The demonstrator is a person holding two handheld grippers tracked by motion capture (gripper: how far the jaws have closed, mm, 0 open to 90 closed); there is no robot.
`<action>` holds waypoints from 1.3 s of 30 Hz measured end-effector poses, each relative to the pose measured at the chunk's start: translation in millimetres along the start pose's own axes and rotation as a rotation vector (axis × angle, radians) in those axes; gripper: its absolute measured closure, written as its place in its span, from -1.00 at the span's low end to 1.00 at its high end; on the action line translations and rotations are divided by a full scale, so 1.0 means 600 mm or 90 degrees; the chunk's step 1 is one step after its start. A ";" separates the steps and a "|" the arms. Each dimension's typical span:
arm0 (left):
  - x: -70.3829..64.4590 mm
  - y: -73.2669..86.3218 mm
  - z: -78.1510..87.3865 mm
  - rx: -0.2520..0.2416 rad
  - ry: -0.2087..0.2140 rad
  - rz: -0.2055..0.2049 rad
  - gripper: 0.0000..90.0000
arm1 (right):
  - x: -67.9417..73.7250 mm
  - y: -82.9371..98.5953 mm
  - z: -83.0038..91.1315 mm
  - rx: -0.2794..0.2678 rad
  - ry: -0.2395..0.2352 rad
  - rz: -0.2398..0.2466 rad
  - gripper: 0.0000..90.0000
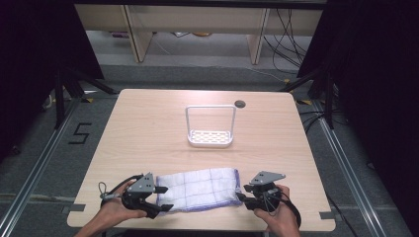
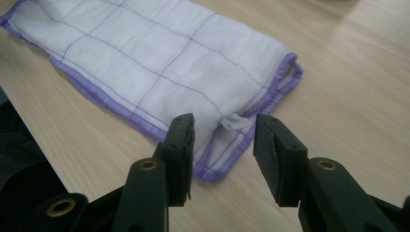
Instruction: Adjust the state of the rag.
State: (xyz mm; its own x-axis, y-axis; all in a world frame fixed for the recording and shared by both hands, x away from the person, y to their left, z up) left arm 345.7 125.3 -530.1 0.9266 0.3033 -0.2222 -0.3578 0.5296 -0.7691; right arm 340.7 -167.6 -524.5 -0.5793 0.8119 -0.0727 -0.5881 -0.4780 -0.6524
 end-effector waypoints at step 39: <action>0.109 0.026 -0.026 0.091 -0.075 0.044 0.30 | 0.033 0.038 -0.047 0.056 0.033 0.001 0.62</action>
State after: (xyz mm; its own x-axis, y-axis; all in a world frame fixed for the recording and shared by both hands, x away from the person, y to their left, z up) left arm 402.4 141.2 -566.0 0.8820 0.4297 -0.1934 -0.4413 0.6090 -0.6591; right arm 331.7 -153.0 -562.3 -0.5516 0.8264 -0.1137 -0.6362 -0.5049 -0.5834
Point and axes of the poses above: each handheld gripper's, and its own axes: z roughly backward along the jaws, y roughly out of its underside, x roughly to its left, the point moved 8 cm from there along -z, roughly forward along the jaws, and after that the axes turned 11 degrees about y, right-handed, at the moved point
